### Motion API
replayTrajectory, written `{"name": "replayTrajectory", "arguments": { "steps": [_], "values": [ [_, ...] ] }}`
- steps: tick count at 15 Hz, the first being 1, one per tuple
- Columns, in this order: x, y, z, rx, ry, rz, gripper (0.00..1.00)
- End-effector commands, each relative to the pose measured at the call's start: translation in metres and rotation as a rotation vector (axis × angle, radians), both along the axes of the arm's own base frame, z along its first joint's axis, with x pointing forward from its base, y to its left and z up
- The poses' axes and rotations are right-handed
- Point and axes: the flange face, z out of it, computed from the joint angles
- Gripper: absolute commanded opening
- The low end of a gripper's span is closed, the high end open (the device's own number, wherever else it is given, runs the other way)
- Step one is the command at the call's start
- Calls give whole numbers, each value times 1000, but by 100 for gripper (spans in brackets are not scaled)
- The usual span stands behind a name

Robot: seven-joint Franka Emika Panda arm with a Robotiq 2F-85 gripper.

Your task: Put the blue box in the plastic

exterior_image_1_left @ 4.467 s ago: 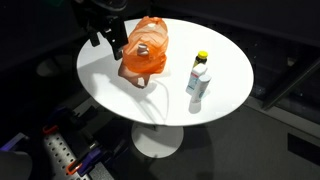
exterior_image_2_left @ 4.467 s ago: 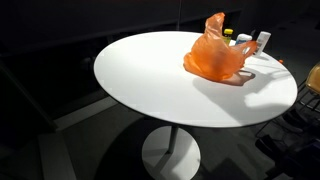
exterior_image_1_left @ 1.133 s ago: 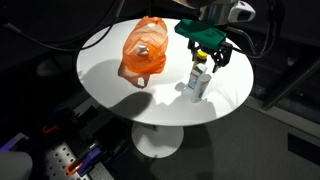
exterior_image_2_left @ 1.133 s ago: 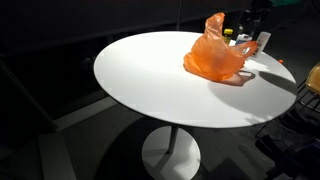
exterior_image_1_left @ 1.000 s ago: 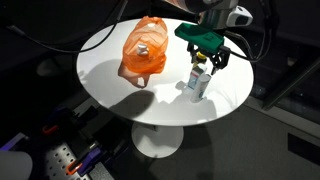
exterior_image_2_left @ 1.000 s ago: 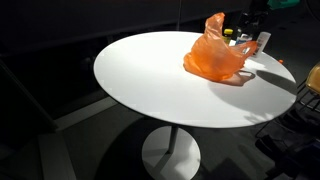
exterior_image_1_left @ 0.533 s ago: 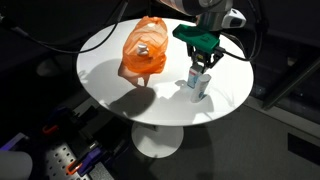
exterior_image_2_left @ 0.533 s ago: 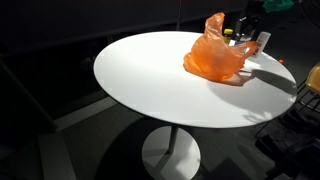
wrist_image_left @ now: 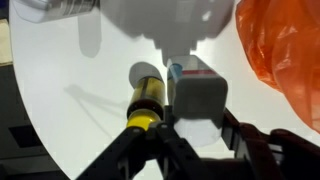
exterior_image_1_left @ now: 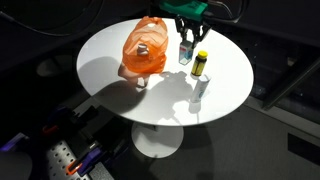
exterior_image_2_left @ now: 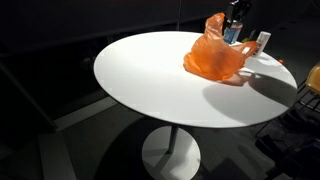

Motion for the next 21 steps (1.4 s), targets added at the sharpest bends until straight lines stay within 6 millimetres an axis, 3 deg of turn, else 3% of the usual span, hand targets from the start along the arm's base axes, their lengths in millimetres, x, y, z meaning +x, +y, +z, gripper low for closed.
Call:
{"name": "replayTrajectory", "arguments": {
  "steps": [1,6,12,15,21],
  "values": [
    [-2,38,37,12,-14,31,22],
    [-1,98,54,34,-8,63,22],
    [1,149,51,62,-7,70,22],
    [3,161,43,69,0,66,22],
    [6,154,1,104,58,14,22]
  ]
}}
